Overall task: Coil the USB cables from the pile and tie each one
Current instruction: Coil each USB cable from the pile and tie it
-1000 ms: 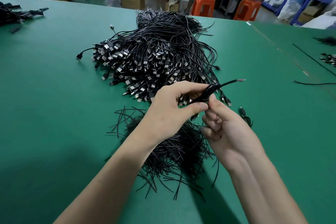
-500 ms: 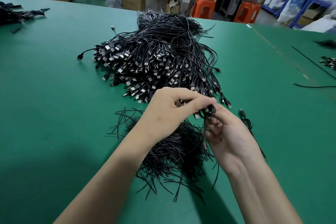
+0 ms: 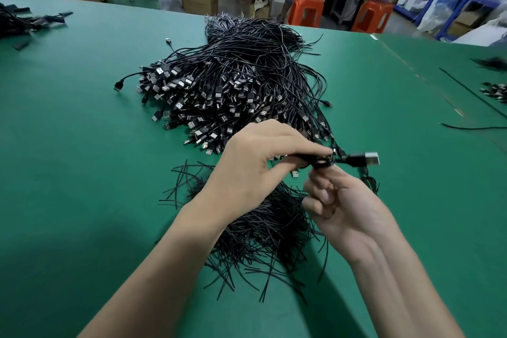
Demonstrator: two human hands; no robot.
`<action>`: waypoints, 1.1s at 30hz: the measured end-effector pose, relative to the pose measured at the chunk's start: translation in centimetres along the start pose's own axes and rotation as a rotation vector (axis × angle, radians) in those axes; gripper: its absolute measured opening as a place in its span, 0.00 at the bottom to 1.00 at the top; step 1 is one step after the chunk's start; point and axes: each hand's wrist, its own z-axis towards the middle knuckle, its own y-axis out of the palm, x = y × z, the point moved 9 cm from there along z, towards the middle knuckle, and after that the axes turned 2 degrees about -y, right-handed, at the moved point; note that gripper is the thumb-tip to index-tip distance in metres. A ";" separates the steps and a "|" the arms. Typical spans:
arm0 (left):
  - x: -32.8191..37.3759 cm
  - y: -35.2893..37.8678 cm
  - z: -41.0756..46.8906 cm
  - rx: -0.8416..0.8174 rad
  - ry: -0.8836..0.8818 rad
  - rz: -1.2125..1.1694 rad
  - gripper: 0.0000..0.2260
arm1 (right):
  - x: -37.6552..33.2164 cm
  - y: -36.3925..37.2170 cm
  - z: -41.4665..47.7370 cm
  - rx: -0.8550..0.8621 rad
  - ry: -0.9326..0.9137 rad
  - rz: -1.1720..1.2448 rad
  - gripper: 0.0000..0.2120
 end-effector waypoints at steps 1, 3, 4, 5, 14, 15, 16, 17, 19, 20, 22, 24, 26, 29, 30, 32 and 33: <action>0.2 0.1 -0.1 -0.009 0.033 0.024 0.14 | 0.5 -0.2 0.0 0.015 0.043 0.046 0.12; 0.3 0.3 -0.1 -0.018 0.064 0.045 0.14 | 1.0 -0.3 -0.1 0.027 0.084 0.126 0.12; 0.3 0.4 -0.1 -0.011 0.052 0.037 0.14 | 0.8 -0.5 -0.2 0.028 0.054 0.107 0.12; 0.1 0.5 -0.1 0.005 0.016 0.013 0.15 | 0.3 -0.8 -0.3 0.036 -0.007 0.037 0.13; -3.8 3.4 -1.4 0.050 -0.542 -0.405 0.15 | -4.5 -2.5 -1.2 0.170 -0.557 -0.589 0.07; -3.7 3.6 -1.4 0.023 -0.537 -0.387 0.14 | -4.5 -2.7 -1.0 0.167 -0.555 -0.597 0.05; -3.4 4.0 -1.4 -0.016 -0.523 -0.370 0.15 | -4.6 -3.0 -0.7 0.168 -0.547 -0.601 0.05; -3.1 4.3 -1.4 -0.066 -0.508 -0.350 0.15 | -4.7 -3.5 -0.3 0.171 -0.540 -0.608 0.05; -3.3 4.7 -1.2 -0.159 -0.499 -0.258 0.14 | -5.5 -4.6 0.4 0.197 -0.550 -0.653 0.04; -3.9 4.4 -0.9 -0.171 -0.500 -0.167 0.12 | -6.1 -5.3 0.7 0.227 -0.571 -0.704 0.04; -6.0 2.6 0.4 -0.119 -0.533 0.038 0.11 | -7.7 -6.8 1.3 0.325 -0.624 -0.889 0.05; -8.7 0.1 2.3 -0.023 -0.585 0.235 0.11 | -9.1 -8.3 1.8 0.447 -0.640 -1.079 0.06; -10.8 -2.2 4.5 0.042 -0.580 0.464 0.13 | -9.7 -9.5 2.6 0.507 -0.599 -1.180 0.06; -13.2 -3.4 7.7 0.009 -0.496 0.764 0.18 | -9.9 -10.5 3.3 0.540 -0.528 -1.352 0.08; -14.0 -3.4 8.7 -0.024 -0.483 0.826 0.18 | -9.9 -10.5 3.2 0.550 -0.523 -1.440 0.10; -15.7 -3.4 10.2 -0.090 -0.512 0.903 0.16 | -9.5 -10.0 2.9 0.532 -0.539 -1.535 0.12; -16.4 -3.5 10.6 -0.112 -0.540 0.926 0.14 | -9.1 -9.6 2.8 0.501 -0.550 -1.541 0.11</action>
